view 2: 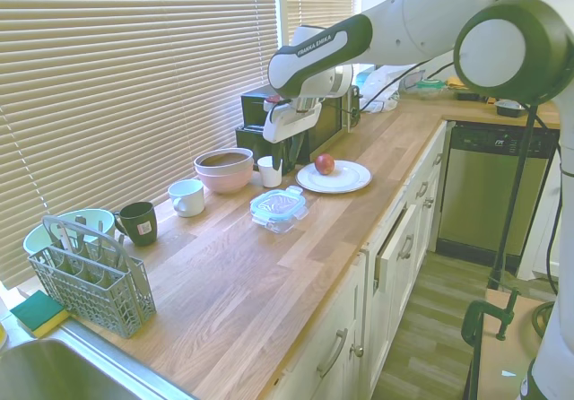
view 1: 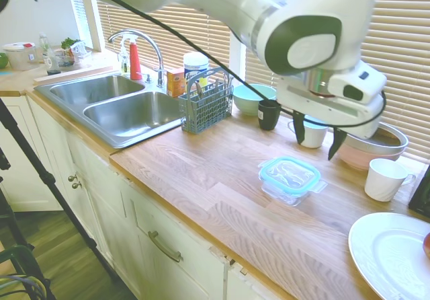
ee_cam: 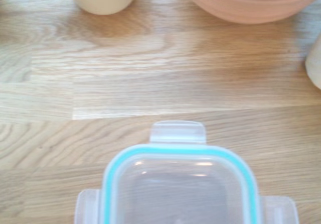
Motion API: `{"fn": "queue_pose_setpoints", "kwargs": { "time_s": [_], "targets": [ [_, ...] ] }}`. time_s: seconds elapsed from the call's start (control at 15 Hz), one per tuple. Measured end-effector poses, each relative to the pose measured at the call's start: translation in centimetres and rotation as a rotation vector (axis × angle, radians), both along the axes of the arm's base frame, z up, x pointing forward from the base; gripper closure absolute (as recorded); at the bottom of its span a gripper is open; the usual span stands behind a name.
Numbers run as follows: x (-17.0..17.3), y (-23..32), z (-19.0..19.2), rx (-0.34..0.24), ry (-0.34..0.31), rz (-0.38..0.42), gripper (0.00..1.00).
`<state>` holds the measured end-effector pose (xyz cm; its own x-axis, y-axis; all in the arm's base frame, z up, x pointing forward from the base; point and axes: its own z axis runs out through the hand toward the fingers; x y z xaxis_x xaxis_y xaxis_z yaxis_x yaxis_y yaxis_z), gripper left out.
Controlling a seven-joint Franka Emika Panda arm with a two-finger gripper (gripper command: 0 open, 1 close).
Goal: Cover the lid of the food container
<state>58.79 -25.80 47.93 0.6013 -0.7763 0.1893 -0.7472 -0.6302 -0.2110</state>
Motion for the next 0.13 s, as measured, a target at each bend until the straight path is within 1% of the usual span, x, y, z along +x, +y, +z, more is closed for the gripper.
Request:
{"fn": "queue_pose_setpoints", "kwargs": {
  "time_s": [0.13],
  "targets": [
    [-0.2,3.2,0.3,-0.034,0.013,0.017,0.00]
  ]
}}
